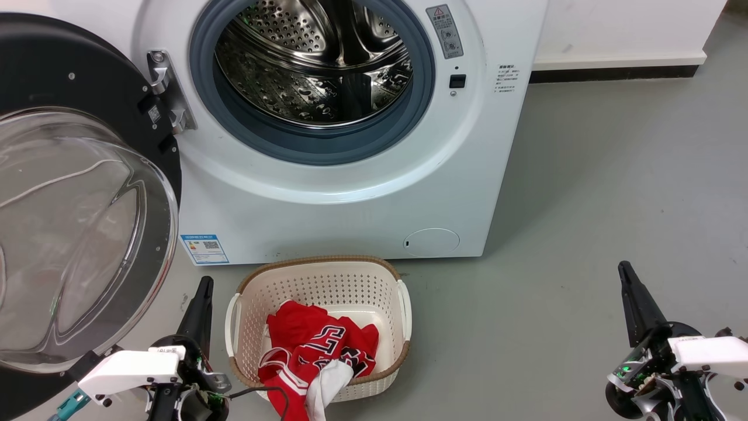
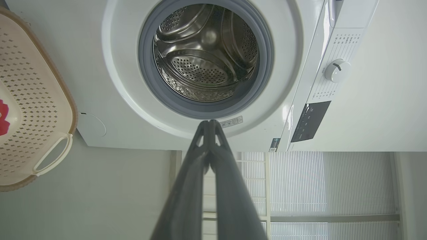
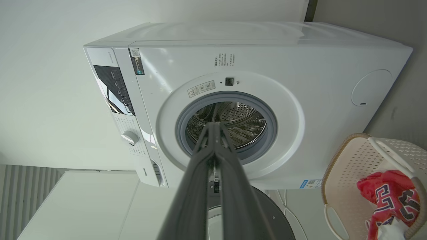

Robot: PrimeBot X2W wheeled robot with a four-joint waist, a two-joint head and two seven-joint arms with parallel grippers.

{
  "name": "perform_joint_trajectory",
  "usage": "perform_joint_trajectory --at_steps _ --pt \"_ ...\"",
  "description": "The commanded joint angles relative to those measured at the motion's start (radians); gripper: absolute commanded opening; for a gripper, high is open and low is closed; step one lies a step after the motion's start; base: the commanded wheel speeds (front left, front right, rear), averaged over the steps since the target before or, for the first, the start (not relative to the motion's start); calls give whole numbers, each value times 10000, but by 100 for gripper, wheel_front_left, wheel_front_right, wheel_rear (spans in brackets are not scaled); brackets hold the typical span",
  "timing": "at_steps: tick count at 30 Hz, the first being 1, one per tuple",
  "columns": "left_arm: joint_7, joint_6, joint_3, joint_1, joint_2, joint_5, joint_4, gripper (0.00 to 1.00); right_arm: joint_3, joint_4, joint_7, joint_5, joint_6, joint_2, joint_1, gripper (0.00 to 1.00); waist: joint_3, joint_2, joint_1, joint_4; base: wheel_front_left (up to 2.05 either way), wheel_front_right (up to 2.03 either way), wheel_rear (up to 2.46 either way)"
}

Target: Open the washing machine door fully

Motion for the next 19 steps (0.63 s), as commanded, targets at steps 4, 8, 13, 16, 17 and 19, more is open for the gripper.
perform_joint_trajectory --at_steps 4,8,13,16,17,19 --pt "36 -43 30 -71 23 -48 15 0 -39 33 48 16 -3 42 -129 0 0 -1 0 0 0 0 0" --pt "36 -43 30 -71 23 -48 15 0 -51 33 49 -1 -3 53 -131 0 0 -1 0 0 0 0 0" --pt "36 -43 29 -71 23 -48 14 0 -72 32 74 -21 -3 65 -133 0 0 -1 0 0 0 0 0" --pt "36 -43 29 -71 23 -48 14 0 -83 33 88 -36 -3 71 -135 0 0 -1 0 0 0 0 0" --pt "36 -43 28 -71 23 -48 14 0 -87 32 93 -41 -3 71 -135 0 0 -1 0 0 0 0 0" --pt "36 -43 29 -71 23 -48 14 0 -94 33 101 -37 -3 76 -137 0 0 -1 0 0 0 0 0"
